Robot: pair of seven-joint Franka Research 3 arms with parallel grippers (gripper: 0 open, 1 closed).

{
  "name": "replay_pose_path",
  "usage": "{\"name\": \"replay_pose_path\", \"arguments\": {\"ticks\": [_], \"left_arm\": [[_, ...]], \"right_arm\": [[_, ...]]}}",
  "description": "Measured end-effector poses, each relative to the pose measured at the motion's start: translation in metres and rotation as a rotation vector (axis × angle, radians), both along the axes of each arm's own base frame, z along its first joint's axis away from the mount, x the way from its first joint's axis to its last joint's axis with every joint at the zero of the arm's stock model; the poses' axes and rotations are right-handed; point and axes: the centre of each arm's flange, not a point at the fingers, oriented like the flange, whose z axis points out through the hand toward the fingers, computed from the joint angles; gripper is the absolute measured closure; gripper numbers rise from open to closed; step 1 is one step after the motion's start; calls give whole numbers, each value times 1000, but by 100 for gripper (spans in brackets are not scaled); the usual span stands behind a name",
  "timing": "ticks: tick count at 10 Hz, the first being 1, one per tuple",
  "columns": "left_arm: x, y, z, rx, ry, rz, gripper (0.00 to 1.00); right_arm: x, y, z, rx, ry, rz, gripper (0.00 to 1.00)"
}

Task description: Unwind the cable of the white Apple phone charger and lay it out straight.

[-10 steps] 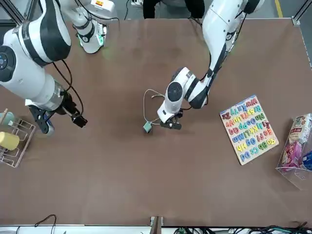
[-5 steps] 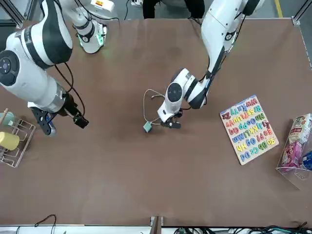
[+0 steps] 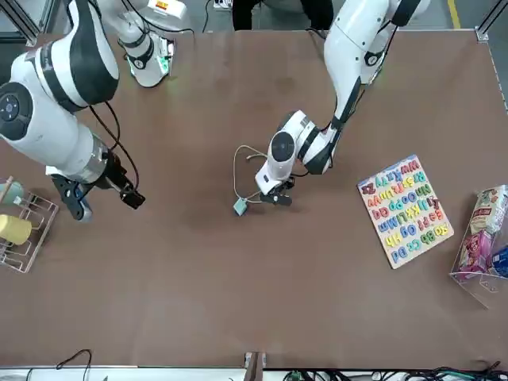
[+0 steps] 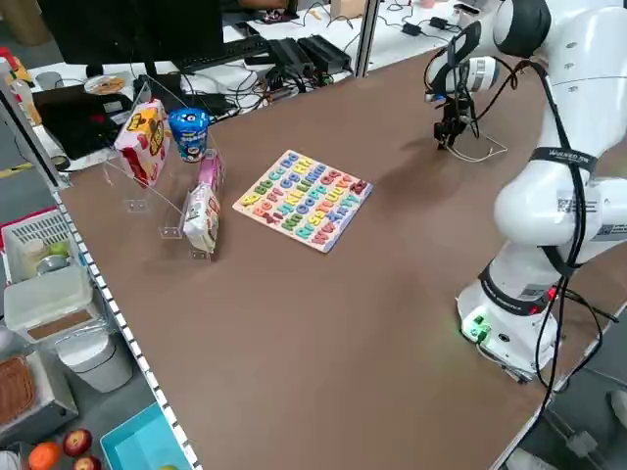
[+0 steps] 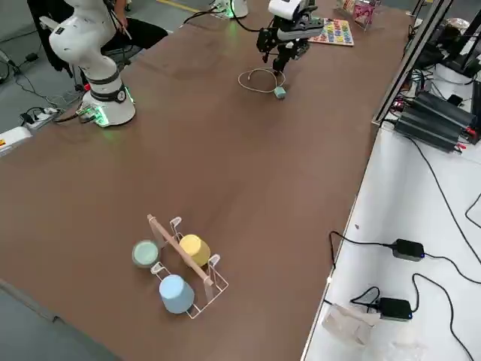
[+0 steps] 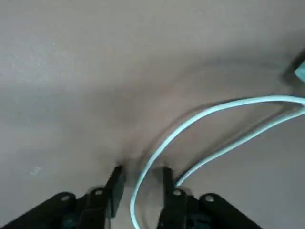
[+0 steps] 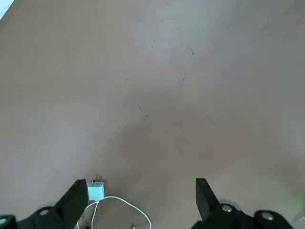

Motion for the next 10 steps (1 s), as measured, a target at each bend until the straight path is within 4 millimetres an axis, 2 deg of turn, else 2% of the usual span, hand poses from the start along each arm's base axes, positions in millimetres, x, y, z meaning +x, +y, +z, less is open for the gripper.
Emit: {"name": "replay_pose_path", "arguments": {"ticks": [3,4,7,10], "left_arm": [[3,3,1,0,-2,5,81],[3,2,1,-1,-2,5,97],[3,2,15,17,12,1,97],[1,7,51,72,28,-15,97]], "right_arm": [[0,0,0,0,0,0,0],[0,0,0,0,0,0,0],[0,0,0,0,0,-1,0],[1,0,-2,0,3,-2,0]]}}
